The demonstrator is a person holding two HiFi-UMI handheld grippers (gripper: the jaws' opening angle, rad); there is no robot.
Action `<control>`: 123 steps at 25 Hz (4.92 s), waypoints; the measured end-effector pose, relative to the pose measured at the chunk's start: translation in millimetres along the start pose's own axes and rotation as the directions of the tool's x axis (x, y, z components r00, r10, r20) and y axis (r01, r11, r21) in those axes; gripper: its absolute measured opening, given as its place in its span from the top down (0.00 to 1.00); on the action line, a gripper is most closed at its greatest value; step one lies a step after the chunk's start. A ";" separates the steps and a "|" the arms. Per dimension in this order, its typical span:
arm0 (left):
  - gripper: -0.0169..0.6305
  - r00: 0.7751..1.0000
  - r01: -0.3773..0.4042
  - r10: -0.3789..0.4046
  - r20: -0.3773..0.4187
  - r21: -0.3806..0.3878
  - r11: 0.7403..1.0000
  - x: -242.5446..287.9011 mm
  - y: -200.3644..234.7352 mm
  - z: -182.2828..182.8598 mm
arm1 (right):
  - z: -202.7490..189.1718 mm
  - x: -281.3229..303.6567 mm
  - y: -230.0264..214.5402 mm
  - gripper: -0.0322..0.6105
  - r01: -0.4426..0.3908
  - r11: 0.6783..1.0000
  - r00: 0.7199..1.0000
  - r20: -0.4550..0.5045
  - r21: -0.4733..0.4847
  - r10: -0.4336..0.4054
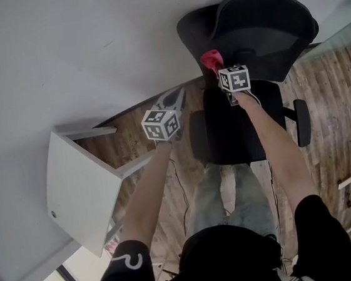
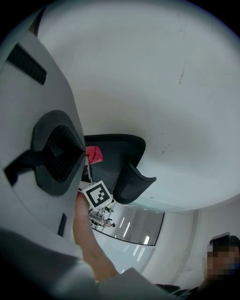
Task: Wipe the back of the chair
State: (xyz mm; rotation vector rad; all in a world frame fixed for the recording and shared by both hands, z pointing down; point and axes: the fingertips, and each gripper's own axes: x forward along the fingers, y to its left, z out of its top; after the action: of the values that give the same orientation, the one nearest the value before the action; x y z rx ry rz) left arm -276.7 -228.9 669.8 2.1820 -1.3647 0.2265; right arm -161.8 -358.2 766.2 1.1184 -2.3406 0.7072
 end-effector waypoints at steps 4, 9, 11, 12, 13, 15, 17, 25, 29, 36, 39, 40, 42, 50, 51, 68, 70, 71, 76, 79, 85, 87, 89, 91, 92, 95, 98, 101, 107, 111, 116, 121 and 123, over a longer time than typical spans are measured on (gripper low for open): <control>0.94 1.000 0.011 -0.011 0.010 -0.001 1.000 23.3 -24.9 5.3 | 3.2 -13.7 -39.5 0.84 0.016 1.000 1.000 0.003 0.011 -0.016; 0.94 1.000 0.025 -0.025 0.009 -0.006 1.000 57.0 -59.9 5.4 | 2.4 -36.3 -88.8 0.85 0.039 0.999 0.999 0.012 0.038 -0.039; 0.94 0.999 0.035 -0.035 0.005 -0.002 0.999 70.3 -75.7 4.3 | 1.7 -47.7 -110.2 0.85 0.051 0.997 0.999 0.016 0.057 -0.052; 0.94 0.999 0.039 -0.039 0.001 0.000 0.999 76.8 -83.5 3.7 | 1.1 -54.1 -121.4 0.84 0.057 0.996 0.998 0.018 0.075 -0.059; 0.94 0.999 0.044 -0.044 -0.001 0.002 0.999 83.2 -91.1 3.2 | 0.4 -61.1 -132.7 0.85 0.063 0.993 0.998 0.021 0.098 -0.065; 0.94 0.999 0.052 -0.052 -0.003 0.002 0.999 96.3 -105.9 3.5 | -1.0 -76.1 -157.6 0.85 0.081 0.987 0.996 0.024 0.136 -0.085; 0.94 0.998 0.063 -0.063 -0.001 0.000 0.998 109.7 -121.6 4.6 | -4.0 -90.4 -188.8 0.85 0.113 0.981 0.993 0.027 0.156 -0.119; 0.94 0.995 0.099 -0.099 -0.005 0.007 0.995 149.7 -178.1 3.2 | -21.7 -159.1 -297.7 0.85 0.270 0.919 0.958 0.012 0.287 -0.286; 0.94 0.994 0.109 -0.109 -0.005 0.010 0.994 161.2 -196.8 4.2 | -27.4 -182.6 -333.5 0.85 0.291 0.895 0.949 0.020 0.338 -0.316; 0.94 0.994 0.107 -0.107 0.014 -0.011 0.994 167.2 -205.1 -0.5 | -34.6 -203.5 -339.9 0.85 0.279 0.911 0.951 0.043 0.302 -0.306; 0.94 0.994 0.103 -0.102 0.036 -0.022 0.994 164.5 -199.5 -3.6 | -33.2 -201.7 -316.9 0.85 0.247 0.939 0.961 0.066 0.240 -0.270; 0.94 0.994 0.102 -0.101 0.040 -0.025 0.994 162.5 -197.5 -5.8 | -33.1 -200.3 -307.3 0.85 0.236 0.947 0.964 0.070 0.219 -0.257; 0.94 0.994 0.099 -0.098 0.042 -0.028 0.995 155.9 -191.8 -11.1 | -32.3 -194.7 -284.9 0.85 0.209 0.961 0.972 0.074 0.180 -0.225; 0.94 0.997 0.057 -0.056 0.049 -0.010 0.998 102.8 -127.5 -24.9 | -36.4 -137.1 -160.6 0.85 0.068 0.993 0.995 0.065 0.092 -0.074; 0.94 0.998 0.045 -0.044 0.054 -0.013 0.999 94.2 -116.4 -26.3 | -38.9 -127.8 -144.6 0.85 0.054 0.995 0.997 0.058 0.080 -0.059; 0.94 0.997 -0.046 0.051 0.065 -0.075 0.996 12.8 13.3 -81.2 | -58.3 11.1 26.7 0.85 -0.069 0.997 0.998 0.011 -0.023 0.070; 0.94 0.997 -0.040 0.044 0.065 -0.067 0.997 16.1 16.0 -83.1 | -58.2 20.7 25.4 0.85 -0.060 0.998 0.998 0.015 -0.025 0.060; 0.94 0.997 -0.036 0.040 0.064 -0.066 0.997 18.4 15.7 -84.5 | -57.4 23.1 21.8 0.85 -0.050 0.999 0.999 0.020 -0.021 0.051; 0.94 0.998 -0.018 0.022 0.056 -0.065 0.998 33.8 6.9 -87.1 | -46.4 15.3 -13.5 0.85 0.001 1.000 0.999 0.052 0.016 -0.002; 0.94 0.999 -0.003 0.006 0.051 -0.065 0.998 46.5 -5.3 -87.0 | -46.3 -0.2 -44.1 0.85 0.031 0.999 0.997 0.063 0.029 -0.033; 0.94 0.998 0.047 -0.044 0.053 -0.053 0.997 78.0 -41.0 -81.2 | -49.0 -35.8 -117.6 0.85 0.097 0.993 0.992 0.081 0.063 -0.102; 0.94 0.997 0.060 -0.057 0.053 -0.052 0.997 89.7 -52.3 -79.9 | -50.2 -49.8 -143.5 0.85 0.133 0.989 0.986 0.088 0.071 -0.139; 0.94 0.996 0.072 -0.070 0.053 -0.051 0.996 101.0 -64.1 -78.5 | -52.0 -64.5 -172.5 0.85 0.172 0.980 0.979 0.096 0.103 -0.182; 0.94 0.995 0.086 -0.084 0.046 -0.045 0.995 111.2 -76.4 -77.4 | -55.0 -78.4 -200.0 0.85 0.200 0.970 0.972 0.100 0.136 -0.214; 0.94 0.995 0.092 -0.090 0.041 -0.040 0.995 116.2 -82.2 -76.9 | -56.3 -84.8 -212.6 0.85 0.213 0.966 0.968 0.100 0.145 -0.229; 0.94 0.994 0.105 -0.104 0.030 -0.024 0.994 130.2 -95.6 -74.8 | -59.4 -105.4 -245.8 0.85 0.266 0.952 0.955 0.095 0.149 -0.281; 0.94 0.993 0.112 -0.111 0.032 -0.030 0.993 140.4 -106.6 -72.2 | -66.2 -124.2 -279.1 0.85 0.308 0.937 0.941 0.091 0.164 -0.325; 0.94 0.992 0.124 -0.124 0.022 -0.016 0.992 147.2 -118.4 -70.4 | -71.2 -143.6 -306.6 0.85 0.365 0.914 0.920 0.080 0.178 -0.383; 0.94 0.991 0.135 -0.135 0.008 0.006 0.991 151.4 -132.1 -71.8 | -79.0 -163.5 -317.5 0.85 0.406 0.886 0.896 0.095 0.225 -0.434; 0.94 0.992 0.128 -0.128 -0.003 0.003 0.992 143.0 -129.1 -79.8 | -83.5 -155.7 -290.2 0.84 0.311 0.914 0.924 0.143 0.259 -0.355; 0.94 0.994 0.111 -0.111 -0.006 -0.005 0.994 121.9 -111.6 -92.4 | -78.8 -126.3 -221.9 0.84 0.207 0.965 0.959 0.161 0.163 -0.233; 0.94 0.996 0.084 -0.085 -0.006 -0.017 0.996 93.9 -87.2 -104.1 | -81.8 -86.9 -138.3 0.84 0.098 0.995 0.987 0.125 0.033 -0.101; 0.94 0.997 0.076 -0.076 -0.002 -0.018 0.997 82.1 -76.3 -105.5 | -82.8 -71.8 -106.9 0.84 0.071 0.997 0.993 0.100 -0.036 -0.067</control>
State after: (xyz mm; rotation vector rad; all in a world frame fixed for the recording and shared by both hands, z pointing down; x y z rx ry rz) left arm -156.6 -211.1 764.4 2.2128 -1.2749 0.1871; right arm -20.7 -323.8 814.6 1.2359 -2.3741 0.5906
